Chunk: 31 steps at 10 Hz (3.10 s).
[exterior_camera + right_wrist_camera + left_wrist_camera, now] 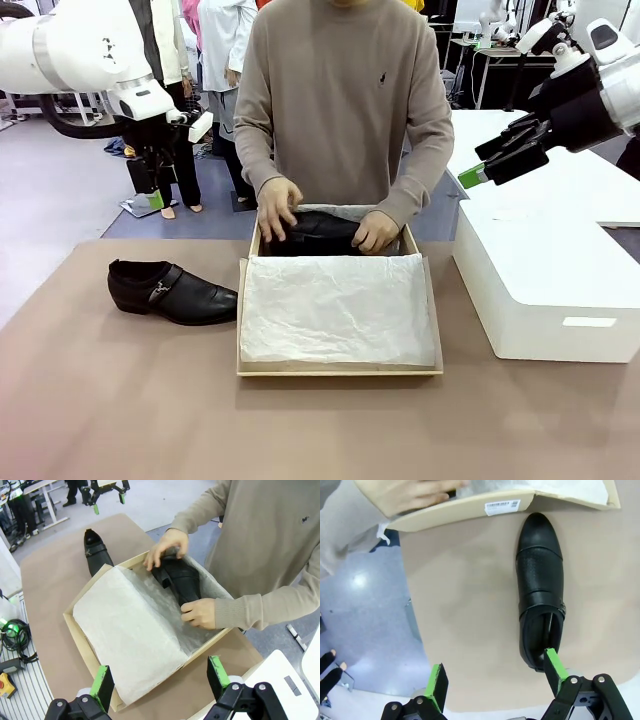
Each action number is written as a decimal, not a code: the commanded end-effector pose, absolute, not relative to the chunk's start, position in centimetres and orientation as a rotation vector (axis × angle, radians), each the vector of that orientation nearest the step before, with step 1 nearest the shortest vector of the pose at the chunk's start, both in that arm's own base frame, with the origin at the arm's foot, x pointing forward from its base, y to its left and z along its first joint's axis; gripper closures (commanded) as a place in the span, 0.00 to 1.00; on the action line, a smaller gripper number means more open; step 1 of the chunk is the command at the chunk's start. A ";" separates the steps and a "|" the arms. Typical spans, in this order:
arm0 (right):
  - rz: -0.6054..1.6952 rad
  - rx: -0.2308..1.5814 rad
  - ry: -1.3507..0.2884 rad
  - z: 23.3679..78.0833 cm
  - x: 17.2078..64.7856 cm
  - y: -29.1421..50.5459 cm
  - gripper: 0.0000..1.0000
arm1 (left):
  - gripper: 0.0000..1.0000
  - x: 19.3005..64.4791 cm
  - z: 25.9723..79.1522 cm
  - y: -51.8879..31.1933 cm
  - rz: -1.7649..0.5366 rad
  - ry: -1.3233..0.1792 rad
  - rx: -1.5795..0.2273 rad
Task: Pack the shoes into the box.
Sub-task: Place the other shoe of the Shoes into the Shoes Box.
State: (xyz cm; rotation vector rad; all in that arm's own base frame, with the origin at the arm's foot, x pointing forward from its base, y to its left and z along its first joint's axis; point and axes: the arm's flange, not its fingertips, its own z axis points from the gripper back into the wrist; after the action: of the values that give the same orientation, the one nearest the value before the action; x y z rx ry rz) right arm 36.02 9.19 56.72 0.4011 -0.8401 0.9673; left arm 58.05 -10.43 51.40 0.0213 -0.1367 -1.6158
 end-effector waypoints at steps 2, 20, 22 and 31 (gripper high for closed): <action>0.986 0.418 -0.858 56.6 36.4 9.1 0.00 | 0.00 58.1 51.6 -10.2 -1.616 -0.134 0.029; 0.986 0.418 -0.858 56.6 36.4 9.1 0.00 | 0.00 57.9 41.1 -5.2 -1.623 -0.003 -0.062; 0.986 0.418 -0.858 56.6 36.4 9.1 0.00 | 0.00 57.4 40.7 -5.7 -1.599 -0.012 -0.053; 0.986 0.418 -0.858 56.6 36.4 9.1 0.00 | 0.00 59.1 39.0 -5.9 -1.638 0.011 -0.058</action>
State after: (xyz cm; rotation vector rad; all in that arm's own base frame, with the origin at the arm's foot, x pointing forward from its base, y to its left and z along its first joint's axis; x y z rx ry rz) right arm 36.02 9.18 56.72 0.4009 -0.8401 0.9672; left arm 58.35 -6.15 39.02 -0.0679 0.0032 -1.6154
